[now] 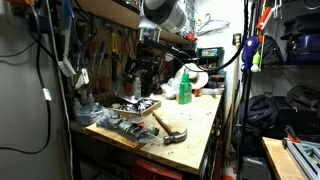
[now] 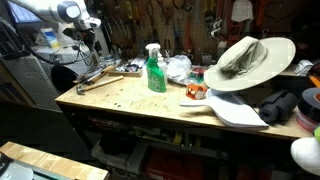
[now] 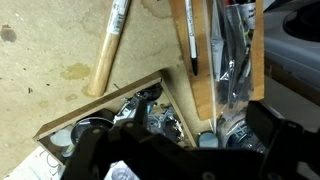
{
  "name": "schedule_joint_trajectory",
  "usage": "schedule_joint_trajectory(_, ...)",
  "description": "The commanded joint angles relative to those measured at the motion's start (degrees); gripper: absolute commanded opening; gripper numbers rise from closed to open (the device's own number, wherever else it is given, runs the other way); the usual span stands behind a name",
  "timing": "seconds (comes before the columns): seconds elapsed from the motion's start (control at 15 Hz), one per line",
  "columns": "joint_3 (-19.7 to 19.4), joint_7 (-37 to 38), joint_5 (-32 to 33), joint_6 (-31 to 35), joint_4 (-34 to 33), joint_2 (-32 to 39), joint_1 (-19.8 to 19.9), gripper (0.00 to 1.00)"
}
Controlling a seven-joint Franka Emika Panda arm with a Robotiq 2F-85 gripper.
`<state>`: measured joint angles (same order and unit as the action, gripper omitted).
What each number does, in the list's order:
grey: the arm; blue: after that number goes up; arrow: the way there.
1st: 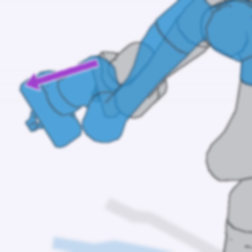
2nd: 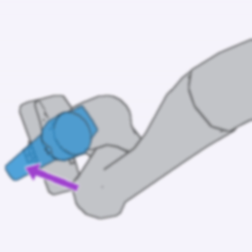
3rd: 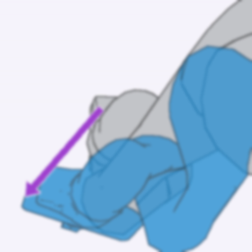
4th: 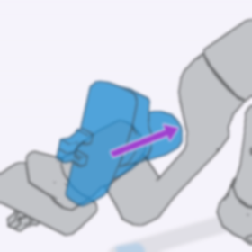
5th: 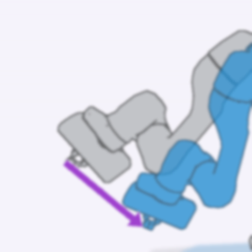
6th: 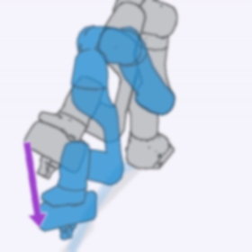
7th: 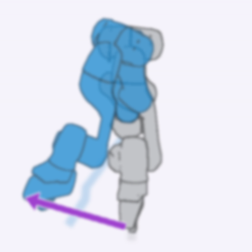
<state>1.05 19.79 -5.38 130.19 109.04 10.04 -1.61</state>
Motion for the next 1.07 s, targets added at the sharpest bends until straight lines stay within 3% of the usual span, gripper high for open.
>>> schedule_joint_trajectory(0.0, -0.7, 2.6, 0.4, 0.4, -3.2, 3.4, -0.5, 1.00)
schedule_joint_trajectory(1.0, -2.2, 10.7, -0.8, -1.2, -29.2, 27.8, -3.5, 1.00)
